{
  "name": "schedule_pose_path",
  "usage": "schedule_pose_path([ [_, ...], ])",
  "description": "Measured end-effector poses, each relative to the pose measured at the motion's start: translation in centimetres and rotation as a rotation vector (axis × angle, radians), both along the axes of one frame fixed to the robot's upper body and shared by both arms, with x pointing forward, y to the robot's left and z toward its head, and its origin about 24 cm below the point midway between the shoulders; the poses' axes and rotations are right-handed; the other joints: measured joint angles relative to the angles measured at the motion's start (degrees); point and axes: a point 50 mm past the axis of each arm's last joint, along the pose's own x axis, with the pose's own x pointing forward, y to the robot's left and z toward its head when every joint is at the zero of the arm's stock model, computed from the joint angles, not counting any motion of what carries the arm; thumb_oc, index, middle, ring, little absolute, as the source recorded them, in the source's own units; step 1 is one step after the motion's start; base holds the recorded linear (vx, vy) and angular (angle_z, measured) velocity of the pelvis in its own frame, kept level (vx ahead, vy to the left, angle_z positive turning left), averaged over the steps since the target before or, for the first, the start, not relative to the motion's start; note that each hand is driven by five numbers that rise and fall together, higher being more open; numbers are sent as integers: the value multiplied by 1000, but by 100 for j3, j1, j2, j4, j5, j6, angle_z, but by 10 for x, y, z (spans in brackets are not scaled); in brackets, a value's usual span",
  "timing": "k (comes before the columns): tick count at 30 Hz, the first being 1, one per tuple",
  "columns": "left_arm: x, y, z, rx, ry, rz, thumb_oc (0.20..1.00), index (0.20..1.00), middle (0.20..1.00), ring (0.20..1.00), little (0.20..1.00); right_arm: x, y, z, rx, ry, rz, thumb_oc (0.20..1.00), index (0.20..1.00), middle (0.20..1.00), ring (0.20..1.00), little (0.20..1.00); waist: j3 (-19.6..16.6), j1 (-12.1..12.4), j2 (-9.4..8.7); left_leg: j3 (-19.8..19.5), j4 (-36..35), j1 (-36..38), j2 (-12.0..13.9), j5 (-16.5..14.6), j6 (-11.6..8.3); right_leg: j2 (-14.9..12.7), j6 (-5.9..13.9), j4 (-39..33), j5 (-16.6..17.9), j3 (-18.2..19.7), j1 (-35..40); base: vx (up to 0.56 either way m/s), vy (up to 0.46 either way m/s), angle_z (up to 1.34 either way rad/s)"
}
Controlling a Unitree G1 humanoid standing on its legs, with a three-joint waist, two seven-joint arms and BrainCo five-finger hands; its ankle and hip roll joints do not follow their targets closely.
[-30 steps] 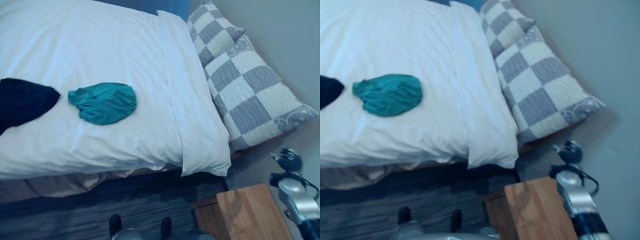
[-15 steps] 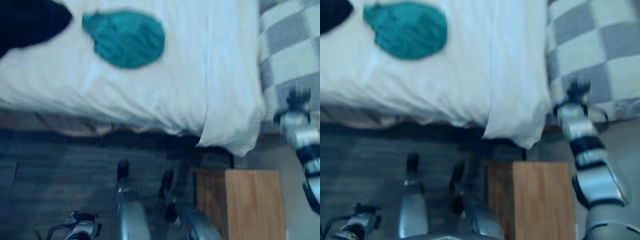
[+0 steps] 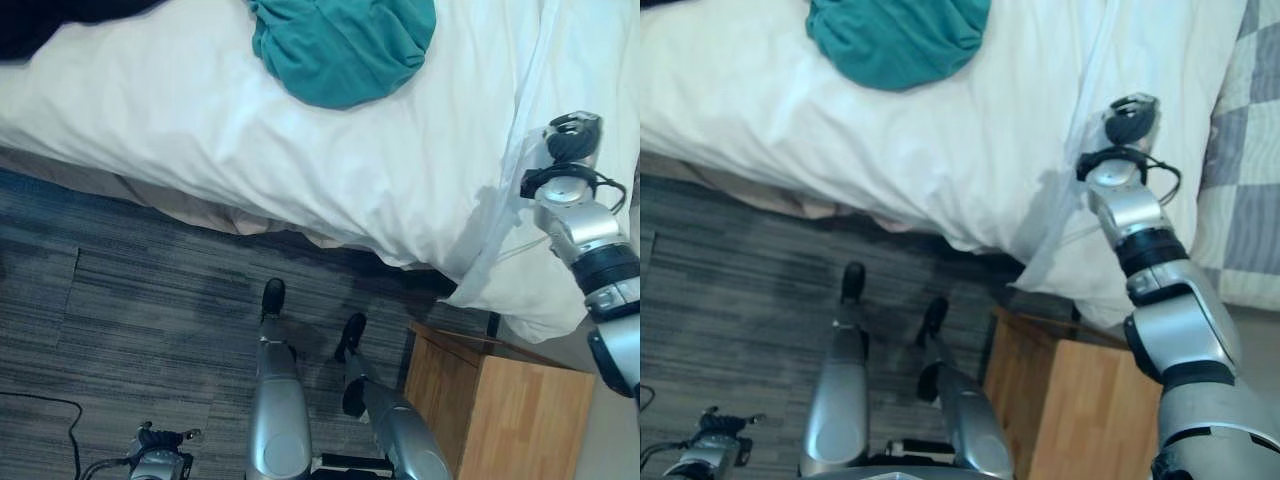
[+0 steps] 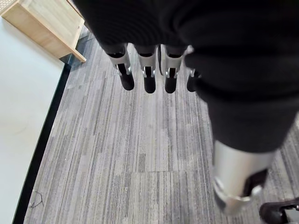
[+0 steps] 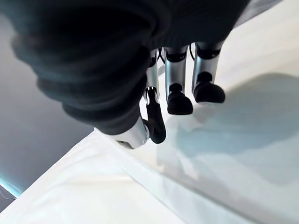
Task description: Tidy up the quilt and then pick up the clothes from the bed and put them into the laundry hamper.
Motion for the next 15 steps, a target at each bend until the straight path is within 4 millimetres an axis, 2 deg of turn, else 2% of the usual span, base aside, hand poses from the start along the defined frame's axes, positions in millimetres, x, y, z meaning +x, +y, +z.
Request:
schedule_pose_path([
  [4, 2, -2, 0, -2, -16, -17, 1000, 1000, 1000, 1000, 1000, 0, 1, -27, 24, 95, -28, 200, 200, 200, 200, 200, 1, -65, 3, 9, 127, 3, -6, -141, 37, -21, -6, 3, 6, 52, 35, -74, 102, -5],
  [7, 4, -4, 0, -8, -35, -29, 1000, 1000, 1000, 1000, 1000, -6, -9, -45, 80, 109, -70, 200, 200, 200, 200, 200, 11, -181, 17, 84, 134, 17, -44, -185, 70, -76, -6, 27, 5, 142, 8, -96, 159, -6],
  [11, 6, -6, 0, -13, -45, -35, 1000, 1000, 1000, 1000, 1000, -23, -34, -75, 196, 107, -132, 200, 200, 200, 200, 200, 11, -280, 16, 233, 136, 46, -143, -199, 95, -197, -6, 107, 2, 263, -62, -70, 126, -10],
  [14, 6, -11, -3, -27, -40, -44, 1000, 1000, 1000, 1000, 1000, -49, -48, -125, 260, 195, -154, 200, 200, 200, 200, 200, 10, -337, 16, 437, 135, 225, -217, -248, 181, -305, -14, 182, -13, 447, -23, -50, 131, -21],
  [15, 5, -14, -5, -33, -32, -48, 1000, 1000, 1000, 1000, 1000, -64, -46, -153, 300, 232, -143, 200, 200, 200, 200, 200, 9, -478, 14, 498, 135, 322, -266, -249, 211, -354, -23, 181, -19, 503, 45, -38, 169, -18],
])
